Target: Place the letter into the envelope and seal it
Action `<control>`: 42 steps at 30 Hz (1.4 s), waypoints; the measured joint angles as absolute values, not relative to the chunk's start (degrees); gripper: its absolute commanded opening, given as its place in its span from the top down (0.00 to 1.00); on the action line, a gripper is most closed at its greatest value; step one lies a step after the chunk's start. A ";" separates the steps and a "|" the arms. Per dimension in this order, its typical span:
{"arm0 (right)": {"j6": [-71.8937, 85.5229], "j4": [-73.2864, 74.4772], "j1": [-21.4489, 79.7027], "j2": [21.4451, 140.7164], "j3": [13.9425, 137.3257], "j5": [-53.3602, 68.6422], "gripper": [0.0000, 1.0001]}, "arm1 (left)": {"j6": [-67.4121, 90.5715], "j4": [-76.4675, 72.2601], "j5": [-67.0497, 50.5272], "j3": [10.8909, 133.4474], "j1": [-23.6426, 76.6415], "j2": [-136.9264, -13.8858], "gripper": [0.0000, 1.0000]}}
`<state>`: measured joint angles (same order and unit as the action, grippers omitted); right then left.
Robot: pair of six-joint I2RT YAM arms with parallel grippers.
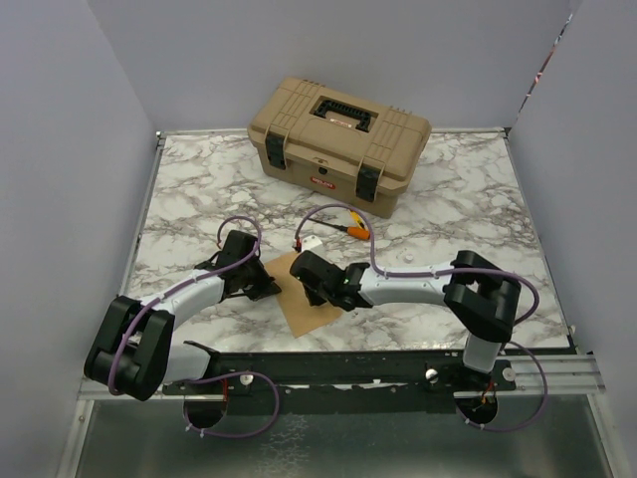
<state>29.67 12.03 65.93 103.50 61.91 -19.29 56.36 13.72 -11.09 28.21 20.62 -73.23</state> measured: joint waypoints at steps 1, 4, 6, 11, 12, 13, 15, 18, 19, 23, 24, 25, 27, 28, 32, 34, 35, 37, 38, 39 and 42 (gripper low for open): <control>29.69 11.99 65.91 103.53 61.98 -19.18 1.00 | 56.34 13.72 -11.11 28.21 20.62 -73.23 1.00; 29.43 12.58 65.91 104.68 63.53 -19.22 0.99 | 56.36 13.72 -11.09 28.21 20.62 -73.23 1.00; 28.97 13.08 65.60 106.06 65.45 -19.27 0.99 | 56.36 13.69 -11.11 28.18 20.62 -73.23 1.00; 28.49 13.52 64.84 109.21 69.76 -19.29 0.99 | 56.36 13.63 -11.14 28.14 20.62 -73.23 1.00; 28.47 13.56 64.79 109.58 70.28 -19.27 0.99 | 56.36 13.63 -11.14 28.14 20.62 -73.23 1.00; 28.47 13.56 64.77 109.71 70.46 -19.25 0.99 | 56.38 13.63 -11.14 28.14 20.62 -73.23 1.00; 28.56 13.47 64.77 109.65 70.28 -19.16 0.99 | 56.45 13.63 -11.14 28.14 20.62 -73.23 1.00; 29.32 12.67 65.43 108.68 68.51 -19.20 0.99 | 56.84 13.56 -11.16 28.10 20.62 -73.23 1.00; 30.02 12.58 65.89 108.18 67.83 -19.22 0.99 | 57.25 13.41 -11.18 27.97 20.58 -73.21 1.00; 32.73 12.56 68.95 106.15 64.99 -19.22 0.99 | 58.96 12.71 -11.35 27.20 20.36 -72.79 1.00; 33.43 12.51 69.58 105.62 64.27 -19.22 0.99 | 59.35 12.49 -11.42 26.98 20.36 -72.69 1.00; 34.09 12.45 70.00 105.16 63.61 -19.18 0.99 | 59.64 12.25 -11.51 26.76 20.34 -72.55 1.00; 35.16 12.32 70.24 104.40 62.59 -19.16 0.99 | 59.99 12.03 -11.55 26.65 20.23 -72.49 1.00; 35.55 12.29 70.22 104.25 62.39 -19.16 0.99 | 60.07 11.88 -11.55 26.65 20.21 -72.51 1.00; 35.86 12.21 68.93 104.25 62.43 -18.79 0.99 | 60.10 11.75 -11.57 26.65 20.21 -72.60 1.00; 35.53 12.01 67.51 104.47 62.74 -18.20 0.99 | 60.07 11.75 -11.57 26.65 20.18 -72.60 1.00; 35.24 11.99 66.61 104.71 63.18 -18.02 0.99 | 60.01 11.68 -11.57 26.65 20.18 -72.60 1.00; 34.06 11.94 64.42 105.67 64.51 -18.00 0.99 | 59.94 11.42 -11.55 26.65 20.21 -72.71 1.00; 33.41 11.84 63.51 106.21 65.19 -18.00 0.99 | 59.92 11.27 -11.57 26.65 20.18 -72.77 1.00; 32.73 11.77 62.89 106.78 65.91 -17.98 0.99 | 59.92 11.07 -11.55 26.65 20.21 -72.86 1.00; 30.92 10.98 61.98 108.20 67.51 -17.63 0.99 | 59.90 10.76 -11.60 26.65 20.21 -73.06 1.00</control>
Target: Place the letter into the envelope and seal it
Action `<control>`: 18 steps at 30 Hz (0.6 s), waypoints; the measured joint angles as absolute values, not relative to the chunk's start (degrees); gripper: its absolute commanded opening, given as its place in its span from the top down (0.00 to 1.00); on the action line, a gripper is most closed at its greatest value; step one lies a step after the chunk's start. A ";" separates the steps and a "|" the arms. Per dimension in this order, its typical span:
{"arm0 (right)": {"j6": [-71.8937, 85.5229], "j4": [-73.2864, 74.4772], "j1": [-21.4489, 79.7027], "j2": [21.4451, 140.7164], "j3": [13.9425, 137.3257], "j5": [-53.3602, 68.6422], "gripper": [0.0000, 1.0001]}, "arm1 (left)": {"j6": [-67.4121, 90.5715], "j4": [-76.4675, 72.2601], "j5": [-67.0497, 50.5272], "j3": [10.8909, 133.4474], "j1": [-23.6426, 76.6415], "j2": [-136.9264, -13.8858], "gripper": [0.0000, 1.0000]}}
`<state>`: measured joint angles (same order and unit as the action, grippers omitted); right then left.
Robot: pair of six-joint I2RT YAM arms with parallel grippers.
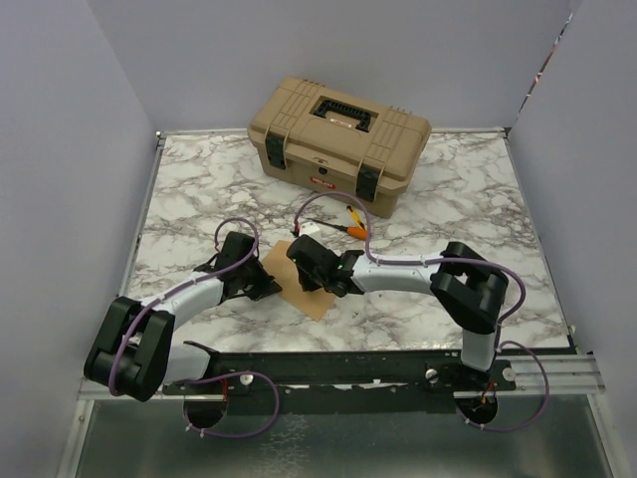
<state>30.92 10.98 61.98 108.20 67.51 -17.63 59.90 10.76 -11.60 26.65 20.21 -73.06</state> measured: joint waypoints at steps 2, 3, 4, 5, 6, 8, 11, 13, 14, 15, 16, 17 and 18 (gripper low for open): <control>29.95 10.11 61.95 108.40 67.51 -17.30 0.99 | 59.81 10.74 -11.64 26.68 20.18 -73.14 1.00; 29.63 9.76 62.06 108.42 67.35 -17.15 0.99 | 59.77 10.74 -11.70 26.72 20.18 -73.19 1.00; 29.30 9.45 62.22 108.42 67.26 -17.06 0.99 | 59.72 10.76 -11.77 26.76 20.18 -73.28 1.00; 28.86 9.21 62.35 108.44 67.22 -17.04 0.99 | 59.70 10.81 -11.86 26.85 20.18 -73.41 1.00; 28.45 9.02 62.46 108.53 67.22 -17.04 0.99 | 59.57 10.81 -12.01 26.94 20.18 -73.58 1.00; 27.88 8.80 62.59 108.95 67.64 -17.04 1.00 | 59.37 10.85 -12.36 27.20 20.08 -73.93 1.00; 26.94 8.78 62.67 110.91 70.22 -17.02 0.99 | 59.31 10.85 -12.51 27.35 19.99 -74.22 1.00; 26.24 7.99 62.67 112.55 72.03 -16.78 0.99 | 59.35 10.85 -12.51 27.35 19.99 -74.22 1.00; 25.82 7.27 62.67 113.12 72.47 -16.58 0.99 | 59.55 10.85 -12.51 27.35 19.97 -74.19 1.00; 25.52 6.57 62.67 113.51 72.71 -16.34 0.99 | 59.72 10.85 -12.53 27.33 19.97 -74.17 1.00; 25.32 5.96 62.65 113.71 72.73 -16.16 0.99 | 60.10 10.85 -12.51 27.29 19.97 -74.13 1.00; 25.15 5.54 62.65 113.75 72.69 -16.01 0.99 | 60.40 10.85 -12.51 27.24 19.94 -74.08 1.00; 24.99 5.30 62.65 113.73 72.53 -15.90 1.00 | 60.73 10.85 -12.49 27.18 19.94 -74.00 1.00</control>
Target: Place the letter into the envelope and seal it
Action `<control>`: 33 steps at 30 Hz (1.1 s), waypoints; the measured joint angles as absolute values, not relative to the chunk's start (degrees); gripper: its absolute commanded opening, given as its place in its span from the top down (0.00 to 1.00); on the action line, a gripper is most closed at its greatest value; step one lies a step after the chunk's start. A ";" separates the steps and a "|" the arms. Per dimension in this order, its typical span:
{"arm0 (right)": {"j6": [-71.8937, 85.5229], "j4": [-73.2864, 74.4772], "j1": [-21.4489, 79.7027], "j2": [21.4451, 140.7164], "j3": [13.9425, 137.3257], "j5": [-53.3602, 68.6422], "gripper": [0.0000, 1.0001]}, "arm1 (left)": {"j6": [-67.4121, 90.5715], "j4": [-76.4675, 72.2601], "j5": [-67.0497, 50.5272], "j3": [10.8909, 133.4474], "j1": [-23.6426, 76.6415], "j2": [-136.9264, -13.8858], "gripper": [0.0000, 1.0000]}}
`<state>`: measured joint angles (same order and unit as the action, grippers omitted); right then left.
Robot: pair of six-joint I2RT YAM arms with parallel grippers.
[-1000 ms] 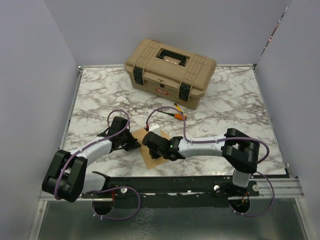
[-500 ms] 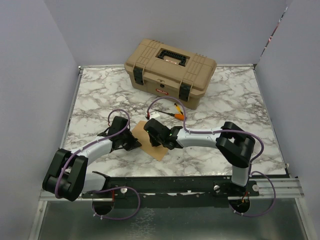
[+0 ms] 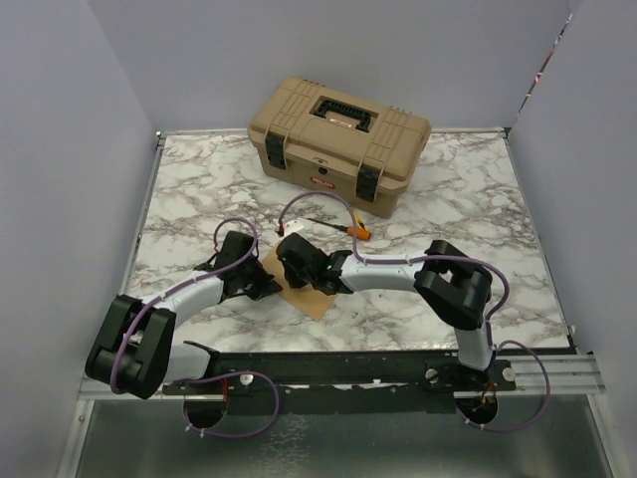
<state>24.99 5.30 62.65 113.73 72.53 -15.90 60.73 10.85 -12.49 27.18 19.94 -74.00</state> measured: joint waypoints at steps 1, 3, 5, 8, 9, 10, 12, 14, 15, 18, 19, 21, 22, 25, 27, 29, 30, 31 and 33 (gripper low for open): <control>24.95 4.86 62.65 113.62 72.12 -15.79 0.99 | 61.14 10.81 -12.45 27.03 19.92 -73.82 1.00; 24.95 3.81 62.61 112.81 70.67 -15.73 0.99 | 62.22 10.61 -12.29 26.63 19.92 -73.41 1.00; 24.97 3.36 62.57 111.26 68.53 -15.68 0.99 | 63.22 10.50 -12.01 26.44 19.92 -73.17 1.00; 24.99 3.64 62.57 108.25 64.84 -15.66 0.99 | 64.29 10.52 -11.66 26.28 19.92 -72.95 1.00; 24.99 3.68 62.57 107.37 63.77 -15.64 0.99 | 64.49 10.52 -11.53 26.22 19.92 -72.84 1.00; 24.97 3.70 62.57 106.61 62.76 -15.66 0.99 | 64.73 10.50 -11.35 26.13 19.94 -72.69 1.00; 24.95 3.73 62.57 105.95 61.89 -15.66 0.99 | 65.17 10.48 -11.20 25.93 19.94 -72.47 1.00; 24.73 3.70 62.57 105.95 61.89 -15.66 0.99 | 65.39 10.44 -11.05 25.71 19.94 -72.20 1.00; 24.51 3.75 62.57 106.00 62.00 -15.66 0.99 | 65.47 10.39 -11.03 25.61 19.94 -72.07 1.00; 23.66 4.56 62.54 107.39 64.18 -15.70 0.99 | 65.58 10.33 -10.92 25.43 19.94 -71.88 1.00; 23.33 4.80 62.52 108.36 65.49 -15.70 0.99 | 65.60 10.28 -10.87 25.36 19.94 -71.81 1.00; 22.59 4.78 62.41 110.69 68.55 -15.70 0.99 | 65.63 10.28 -10.83 25.26 19.94 -71.66 1.00; 22.35 4.78 62.35 111.61 69.76 -15.68 1.00 | 65.63 10.28 -10.83 25.23 19.94 -71.61 1.00; 21.91 4.64 62.13 112.86 71.40 -15.66 0.99 | 65.67 10.15 -10.81 25.15 19.94 -71.59 1.00; 21.87 4.25 62.02 112.64 70.83 -15.66 1.00 | 65.71 10.02 -10.81 25.04 19.94 -71.53 1.00; 21.89 3.09 61.87 111.57 68.88 -15.64 0.99 | 65.76 9.96 -10.81 24.99 19.92 -71.50 1.00; 21.93 2.61 61.78 110.65 67.53 -15.64 0.99 | 65.76 9.96 -10.79 24.99 19.94 -71.46 1.00; 21.93 2.39 61.69 109.62 66.13 -15.66 1.00 | 65.76 9.96 -10.76 24.97 19.94 -71.46 1.00; 21.93 2.33 61.52 107.59 63.57 -15.66 0.99 | 65.78 9.96 -10.76 24.99 19.94 -71.46 1.00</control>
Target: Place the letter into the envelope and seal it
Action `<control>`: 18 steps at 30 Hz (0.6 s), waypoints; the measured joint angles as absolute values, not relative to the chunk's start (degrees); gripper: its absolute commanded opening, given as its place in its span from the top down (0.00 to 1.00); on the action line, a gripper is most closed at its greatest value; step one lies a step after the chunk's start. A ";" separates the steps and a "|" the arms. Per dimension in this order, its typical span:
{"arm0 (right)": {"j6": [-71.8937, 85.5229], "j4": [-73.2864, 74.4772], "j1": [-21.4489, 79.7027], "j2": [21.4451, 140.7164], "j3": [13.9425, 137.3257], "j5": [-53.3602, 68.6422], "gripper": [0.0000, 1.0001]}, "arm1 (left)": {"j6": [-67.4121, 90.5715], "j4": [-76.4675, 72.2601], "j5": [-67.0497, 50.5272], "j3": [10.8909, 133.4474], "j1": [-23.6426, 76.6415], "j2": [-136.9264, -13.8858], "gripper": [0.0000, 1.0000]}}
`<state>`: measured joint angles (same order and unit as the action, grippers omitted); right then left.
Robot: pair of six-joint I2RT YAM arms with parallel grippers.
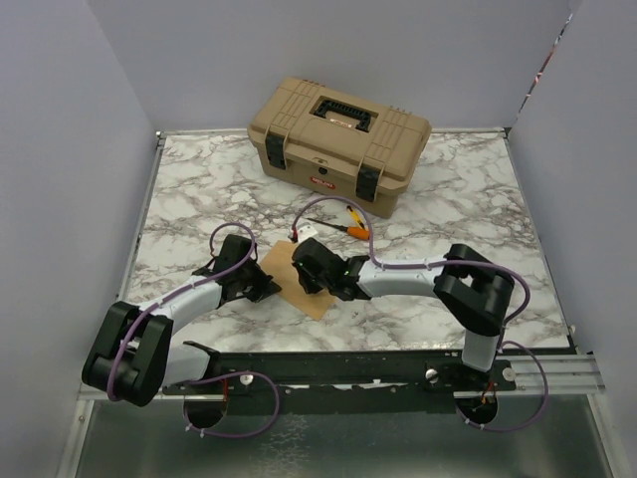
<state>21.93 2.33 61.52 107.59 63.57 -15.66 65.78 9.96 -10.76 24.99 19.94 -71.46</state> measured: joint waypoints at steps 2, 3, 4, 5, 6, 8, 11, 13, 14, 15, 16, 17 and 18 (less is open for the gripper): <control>21.93 2.39 61.39 106.13 61.78 -15.66 0.99 | 65.78 9.96 -10.74 24.99 19.94 -71.46 1.00; 21.93 2.44 61.39 105.73 61.32 -15.66 0.99 | 65.78 9.96 -10.74 24.99 19.94 -71.46 1.00; 21.93 2.50 61.39 105.54 61.08 -15.66 0.99 | 65.78 9.96 -10.74 24.99 19.94 -71.46 1.00; 21.91 2.57 61.39 105.49 61.06 -15.68 0.99 | 65.78 9.96 -10.74 24.99 19.94 -71.46 1.00; 21.89 2.63 61.39 105.54 61.17 -15.66 0.99 | 65.78 9.96 -10.74 24.99 19.94 -71.46 1.00; 21.50 3.16 61.39 106.50 62.67 -15.68 0.99 | 65.80 9.96 -10.74 24.99 19.94 -71.46 1.00; 20.99 3.51 61.39 108.60 65.41 -15.75 0.99 | 65.78 9.96 -10.72 24.99 19.94 -71.46 1.00; 20.49 3.77 61.25 110.98 68.66 -15.79 1.00 | 65.78 9.96 -10.72 24.99 19.94 -71.46 1.00; 20.16 4.14 61.14 112.03 70.32 -15.77 0.99 | 65.78 9.96 -10.72 24.97 19.94 -71.46 1.00; 19.81 4.47 61.01 112.71 71.42 -15.77 0.99 | 65.78 9.96 -10.74 24.97 19.94 -71.44 1.00; 19.59 4.89 60.88 112.88 71.94 -15.73 0.99 | 65.78 9.96 -10.72 24.97 19.94 -71.40 1.00; 19.51 5.45 60.73 112.73 71.96 -15.57 0.99 | 65.76 9.96 -10.70 24.97 19.94 -71.35 1.00; 19.40 6.26 60.55 112.20 71.85 -15.33 0.99 | 65.73 9.98 -10.63 24.97 19.94 -71.29 1.00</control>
<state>19.40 6.26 60.55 112.20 71.85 -15.33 65.73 9.98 -10.63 24.97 19.94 -71.29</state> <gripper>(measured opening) 0.245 0.002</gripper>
